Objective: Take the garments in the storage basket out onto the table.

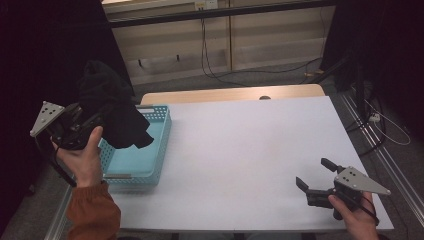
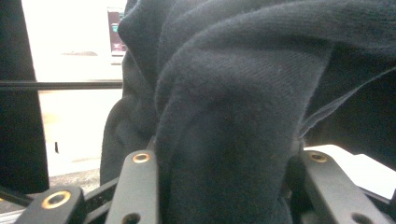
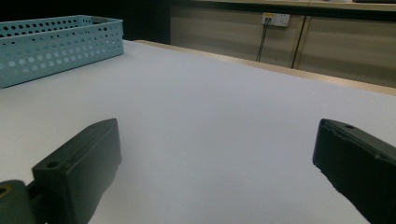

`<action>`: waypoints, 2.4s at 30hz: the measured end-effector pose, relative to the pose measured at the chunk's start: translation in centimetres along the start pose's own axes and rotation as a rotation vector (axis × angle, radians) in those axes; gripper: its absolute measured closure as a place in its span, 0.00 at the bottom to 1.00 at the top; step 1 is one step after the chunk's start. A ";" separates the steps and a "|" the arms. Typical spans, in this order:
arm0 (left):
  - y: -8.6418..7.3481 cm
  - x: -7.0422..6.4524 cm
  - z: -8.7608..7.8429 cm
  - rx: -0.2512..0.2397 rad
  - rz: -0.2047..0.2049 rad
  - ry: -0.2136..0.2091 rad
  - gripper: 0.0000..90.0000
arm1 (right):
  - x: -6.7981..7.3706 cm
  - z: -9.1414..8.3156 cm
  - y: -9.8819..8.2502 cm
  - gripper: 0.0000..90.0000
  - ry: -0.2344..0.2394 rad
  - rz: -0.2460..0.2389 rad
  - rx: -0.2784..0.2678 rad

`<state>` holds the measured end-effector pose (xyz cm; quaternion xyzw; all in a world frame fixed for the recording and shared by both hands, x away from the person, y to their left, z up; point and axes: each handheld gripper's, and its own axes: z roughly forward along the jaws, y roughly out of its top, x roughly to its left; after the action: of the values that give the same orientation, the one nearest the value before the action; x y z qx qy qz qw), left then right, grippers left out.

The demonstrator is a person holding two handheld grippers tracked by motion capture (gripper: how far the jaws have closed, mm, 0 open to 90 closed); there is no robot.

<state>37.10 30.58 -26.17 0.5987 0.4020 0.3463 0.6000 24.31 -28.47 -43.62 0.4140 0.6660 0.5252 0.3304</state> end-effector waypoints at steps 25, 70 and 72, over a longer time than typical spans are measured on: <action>-0.7 -3.9 2.9 0.071 0.022 -0.132 0.65 | 0.0 0.1 0.0 0.01 0.003 -0.002 0.003; -3.1 -14.0 10.8 0.195 0.085 -0.320 0.65 | 0.0 0.2 0.0 0.01 0.003 -0.001 0.008; -3.2 -14.2 10.9 0.196 0.085 -0.319 0.65 | 0.0 0.2 0.0 0.01 0.003 -0.001 0.008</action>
<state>40.47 12.89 -28.82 0.7181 0.3079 0.2310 0.5797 24.45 -28.38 -43.71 0.4142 0.6687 0.5230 0.3283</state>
